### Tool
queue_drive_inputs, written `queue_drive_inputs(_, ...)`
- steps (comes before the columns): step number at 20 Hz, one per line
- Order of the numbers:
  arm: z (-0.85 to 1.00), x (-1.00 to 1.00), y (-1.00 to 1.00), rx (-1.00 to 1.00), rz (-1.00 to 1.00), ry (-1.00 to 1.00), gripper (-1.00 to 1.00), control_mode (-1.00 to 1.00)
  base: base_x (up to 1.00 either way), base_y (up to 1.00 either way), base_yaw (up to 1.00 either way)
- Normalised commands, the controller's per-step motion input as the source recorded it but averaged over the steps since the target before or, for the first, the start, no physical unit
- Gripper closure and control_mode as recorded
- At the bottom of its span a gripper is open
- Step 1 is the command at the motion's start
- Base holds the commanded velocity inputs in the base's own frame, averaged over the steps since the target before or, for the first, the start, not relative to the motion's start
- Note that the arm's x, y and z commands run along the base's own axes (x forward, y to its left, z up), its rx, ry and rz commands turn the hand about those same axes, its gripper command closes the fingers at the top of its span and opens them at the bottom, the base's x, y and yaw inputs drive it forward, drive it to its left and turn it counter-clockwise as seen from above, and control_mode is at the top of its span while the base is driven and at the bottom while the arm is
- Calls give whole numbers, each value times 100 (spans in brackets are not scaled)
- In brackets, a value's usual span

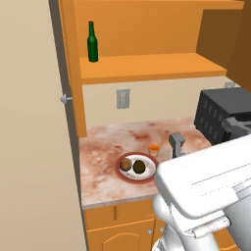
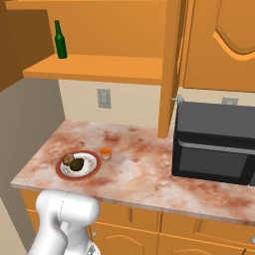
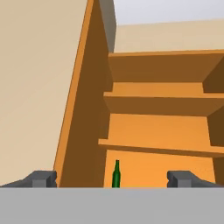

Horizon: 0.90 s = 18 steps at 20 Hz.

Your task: Pick the avocado and bread from the counter and place them on the plate. Then pick the jam from the cabinet and place it next to the plate. Lastly close the cabinet door.

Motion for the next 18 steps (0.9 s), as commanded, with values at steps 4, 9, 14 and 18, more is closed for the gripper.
queue_drive_inputs(4, -34, 57, 40, 0, 0, 0, -100, -100, 0, 0, 0)
queue_drive_inputs(9, -22, 76, 44, 0, -4, 0, -100, -100, 0, 0, 0)
queue_drive_inputs(14, -14, 72, 25, 0, -8, 0, -100, -100, 0, 0, 0)
queue_drive_inputs(18, -12, 66, 27, 0, -14, -3, -100, -100, 0, 0, 0)
